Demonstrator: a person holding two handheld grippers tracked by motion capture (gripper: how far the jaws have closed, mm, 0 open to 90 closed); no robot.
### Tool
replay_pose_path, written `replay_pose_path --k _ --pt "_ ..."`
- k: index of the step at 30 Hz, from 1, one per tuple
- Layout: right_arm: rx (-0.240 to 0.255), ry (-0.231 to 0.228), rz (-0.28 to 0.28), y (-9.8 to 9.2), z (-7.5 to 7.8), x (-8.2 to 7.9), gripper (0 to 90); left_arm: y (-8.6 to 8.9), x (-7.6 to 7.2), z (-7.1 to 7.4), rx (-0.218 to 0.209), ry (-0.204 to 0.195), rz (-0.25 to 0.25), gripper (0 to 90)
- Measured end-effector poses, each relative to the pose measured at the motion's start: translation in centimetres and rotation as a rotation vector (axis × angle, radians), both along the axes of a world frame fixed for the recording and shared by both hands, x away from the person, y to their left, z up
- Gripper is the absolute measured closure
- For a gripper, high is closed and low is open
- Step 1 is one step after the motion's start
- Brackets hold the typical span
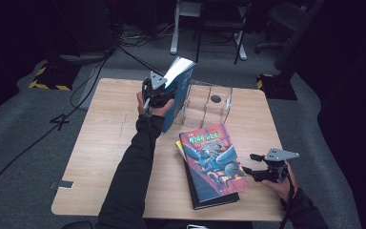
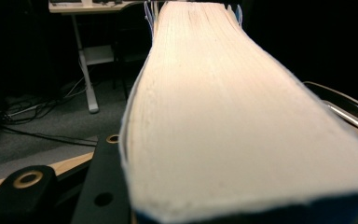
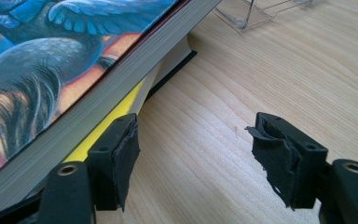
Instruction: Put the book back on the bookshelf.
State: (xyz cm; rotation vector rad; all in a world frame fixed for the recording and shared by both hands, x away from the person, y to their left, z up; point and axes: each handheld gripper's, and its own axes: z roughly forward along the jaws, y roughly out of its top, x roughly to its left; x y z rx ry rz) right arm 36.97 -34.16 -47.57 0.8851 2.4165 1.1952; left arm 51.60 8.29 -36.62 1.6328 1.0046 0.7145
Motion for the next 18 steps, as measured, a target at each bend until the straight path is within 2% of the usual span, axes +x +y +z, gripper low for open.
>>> replay_pose_path --k 5,8,12,15,18 --pt "0.004 0.001 0.0 0.0 0.0 0.0 32.6 0.1 0.4 0.9 -0.003 0.004 -0.011 54.2" --pt "0.009 0.008 0.003 0.0 -0.1 0.0 32.5 0.0 0.7 1.6 0.033 0.01 -0.019 51.4" --pt "0.009 0.007 0.004 0.0 0.0 0.0 33.0 0.1 1.0 2.3 0.048 0.043 -0.035 49.4" --pt "0.007 0.009 0.005 0.0 0.0 0.1 33.2 0.0 0.9 2.4 0.07 0.052 -0.044 52.0" --pt "0.006 0.013 0.004 0.0 0.0 0.1 33.5 -0.1 0.8 2.5 0.09 0.056 -0.048 59.0"
